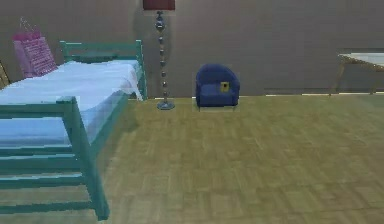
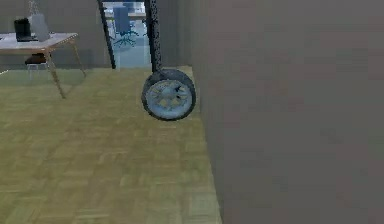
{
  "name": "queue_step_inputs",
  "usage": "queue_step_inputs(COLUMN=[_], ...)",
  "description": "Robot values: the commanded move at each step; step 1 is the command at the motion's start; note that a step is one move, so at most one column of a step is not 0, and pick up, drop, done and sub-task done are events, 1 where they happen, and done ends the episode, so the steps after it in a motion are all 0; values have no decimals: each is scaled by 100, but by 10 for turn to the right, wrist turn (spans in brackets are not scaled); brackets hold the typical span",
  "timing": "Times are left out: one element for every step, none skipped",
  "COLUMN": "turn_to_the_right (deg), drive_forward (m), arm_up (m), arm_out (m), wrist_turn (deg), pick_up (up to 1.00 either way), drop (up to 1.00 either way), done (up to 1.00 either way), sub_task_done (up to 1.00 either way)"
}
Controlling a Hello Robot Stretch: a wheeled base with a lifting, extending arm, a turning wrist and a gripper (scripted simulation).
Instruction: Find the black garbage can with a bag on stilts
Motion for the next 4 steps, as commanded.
queue_step_inputs(turn_to_the_right=[0, -450, -330, 0], drive_forward=[20, 0, 0, 5], arm_up=[0, 0, 0, 0], arm_out=[0, 0, 0, 0], wrist_turn=[0, 0, 0, 0], pick_up=[0, 0, 0, 0], drop=[0, 0, 0, 0], done=[0, 0, 0, 0], sub_task_done=[0, 0, 0, 0])
